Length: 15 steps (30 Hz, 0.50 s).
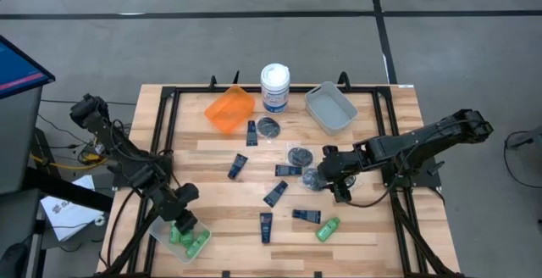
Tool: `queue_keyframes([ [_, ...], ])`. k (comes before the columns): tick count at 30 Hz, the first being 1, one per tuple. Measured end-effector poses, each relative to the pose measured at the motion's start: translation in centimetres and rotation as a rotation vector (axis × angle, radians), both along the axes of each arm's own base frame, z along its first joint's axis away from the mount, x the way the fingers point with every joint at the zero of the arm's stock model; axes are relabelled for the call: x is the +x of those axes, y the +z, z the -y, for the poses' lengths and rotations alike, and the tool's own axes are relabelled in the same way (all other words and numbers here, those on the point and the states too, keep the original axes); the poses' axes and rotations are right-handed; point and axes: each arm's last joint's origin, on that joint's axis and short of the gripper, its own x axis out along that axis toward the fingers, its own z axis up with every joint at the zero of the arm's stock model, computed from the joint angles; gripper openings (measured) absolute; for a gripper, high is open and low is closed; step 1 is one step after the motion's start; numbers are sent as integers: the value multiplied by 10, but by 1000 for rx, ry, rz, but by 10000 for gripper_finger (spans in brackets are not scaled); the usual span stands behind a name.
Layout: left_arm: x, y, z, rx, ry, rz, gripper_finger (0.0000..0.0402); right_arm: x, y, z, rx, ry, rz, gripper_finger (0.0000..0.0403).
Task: Pick & Place Travel size toiletries
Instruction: Put the shampoo into the white bin
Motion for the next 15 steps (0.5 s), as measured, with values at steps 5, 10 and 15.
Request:
queue_keyframes([
  [5,-1,0,1,-19,-17,-17,113,0,0,0,-1,2,0,218],
  [10,-1,0,1,-20,-17,-17,114,0,0,0,-2,2,0,218],
  [15,-1,0,1,-8,-51,-1,115,0,0,0,-1,2,0,218],
])
